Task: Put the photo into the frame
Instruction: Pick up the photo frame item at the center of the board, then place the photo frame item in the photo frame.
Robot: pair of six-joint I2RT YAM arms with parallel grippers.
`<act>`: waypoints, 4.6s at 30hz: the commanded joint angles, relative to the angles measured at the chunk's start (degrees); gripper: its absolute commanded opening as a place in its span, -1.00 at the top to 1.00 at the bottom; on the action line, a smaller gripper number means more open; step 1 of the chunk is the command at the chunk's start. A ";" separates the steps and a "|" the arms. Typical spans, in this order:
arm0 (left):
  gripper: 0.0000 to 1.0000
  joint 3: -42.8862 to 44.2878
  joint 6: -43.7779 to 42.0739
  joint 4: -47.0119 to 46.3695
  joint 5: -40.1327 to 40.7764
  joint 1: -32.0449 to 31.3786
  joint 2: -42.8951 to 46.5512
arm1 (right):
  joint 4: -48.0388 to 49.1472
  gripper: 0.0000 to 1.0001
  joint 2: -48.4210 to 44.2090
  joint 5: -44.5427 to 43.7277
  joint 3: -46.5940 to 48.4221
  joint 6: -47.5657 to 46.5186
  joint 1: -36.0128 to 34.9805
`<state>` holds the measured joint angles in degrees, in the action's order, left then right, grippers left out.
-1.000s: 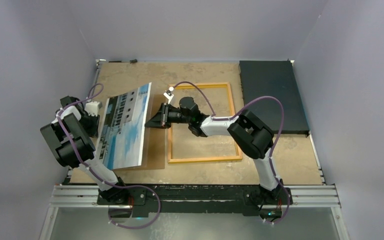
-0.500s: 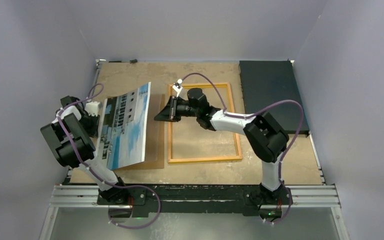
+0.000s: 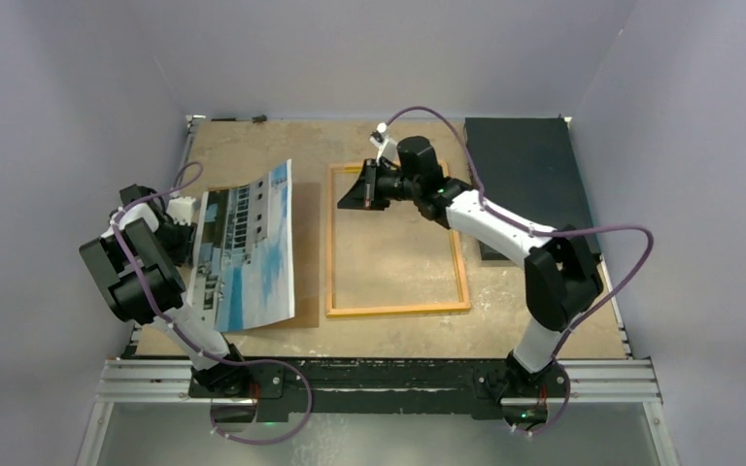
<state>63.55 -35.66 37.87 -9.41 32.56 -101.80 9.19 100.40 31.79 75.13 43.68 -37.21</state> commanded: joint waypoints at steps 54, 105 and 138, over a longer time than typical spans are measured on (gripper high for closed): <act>-0.51 9.58 19.22 2.89 -2.15 -45.28 -1.88 | -43.11 1.00 -2.89 -42.01 4.16 -26.99 13.02; -0.99 3.94 18.61 -6.19 26.41 -46.79 13.79 | -29.76 1.00 -14.51 -20.41 -8.30 -16.82 13.13; -0.83 -3.99 17.35 -6.20 7.46 -37.08 16.83 | -29.09 1.00 -18.75 -14.32 -10.01 -12.87 13.10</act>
<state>61.95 -21.34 34.48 4.51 -4.54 -84.84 -19.40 82.81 12.08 63.31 29.65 -23.62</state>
